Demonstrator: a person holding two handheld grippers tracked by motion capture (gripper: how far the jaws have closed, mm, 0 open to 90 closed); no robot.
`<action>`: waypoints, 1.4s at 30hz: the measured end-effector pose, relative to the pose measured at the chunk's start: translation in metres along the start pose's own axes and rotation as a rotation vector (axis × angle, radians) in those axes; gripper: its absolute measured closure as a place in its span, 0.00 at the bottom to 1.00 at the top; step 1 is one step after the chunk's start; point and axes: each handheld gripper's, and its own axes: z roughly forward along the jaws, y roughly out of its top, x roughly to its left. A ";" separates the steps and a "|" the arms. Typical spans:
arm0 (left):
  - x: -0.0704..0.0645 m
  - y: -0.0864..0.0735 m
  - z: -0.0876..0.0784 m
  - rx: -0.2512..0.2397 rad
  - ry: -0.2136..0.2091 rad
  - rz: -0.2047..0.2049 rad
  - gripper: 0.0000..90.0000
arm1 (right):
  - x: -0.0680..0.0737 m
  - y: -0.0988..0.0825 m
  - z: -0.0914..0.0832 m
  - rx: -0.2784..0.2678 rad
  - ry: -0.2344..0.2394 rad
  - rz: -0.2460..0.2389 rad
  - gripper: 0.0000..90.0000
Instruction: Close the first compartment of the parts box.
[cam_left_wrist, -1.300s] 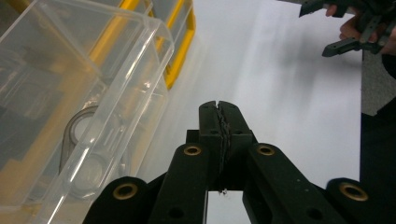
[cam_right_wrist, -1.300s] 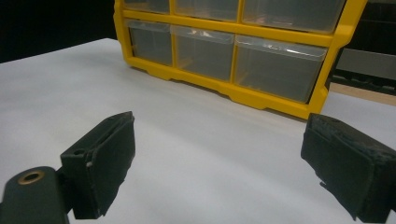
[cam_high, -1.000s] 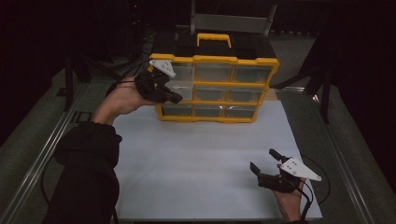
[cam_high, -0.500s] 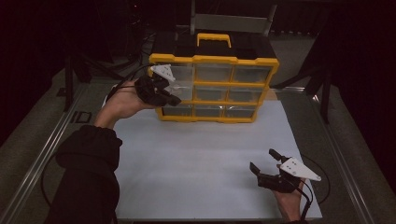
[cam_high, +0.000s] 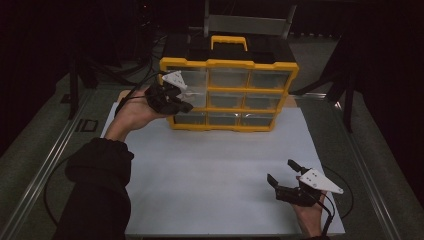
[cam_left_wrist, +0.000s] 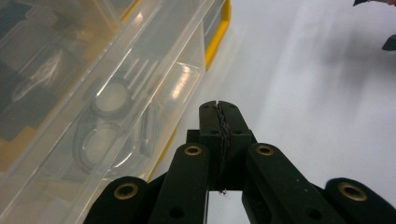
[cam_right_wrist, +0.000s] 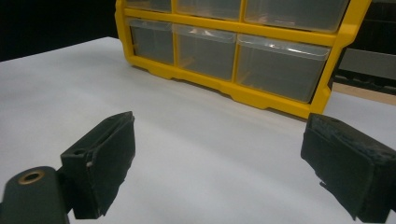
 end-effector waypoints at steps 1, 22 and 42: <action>0.000 0.000 0.001 -0.004 0.006 0.000 1.00 | 0.000 0.000 0.000 0.000 0.007 -0.003 0.11; -0.001 -0.001 0.007 -0.018 0.113 0.000 1.00 | 0.000 0.000 -0.001 -0.001 0.004 -0.007 0.11; 0.006 0.002 0.011 -0.045 0.124 -0.040 1.00 | 0.000 0.001 -0.001 -0.003 0.004 -0.007 0.11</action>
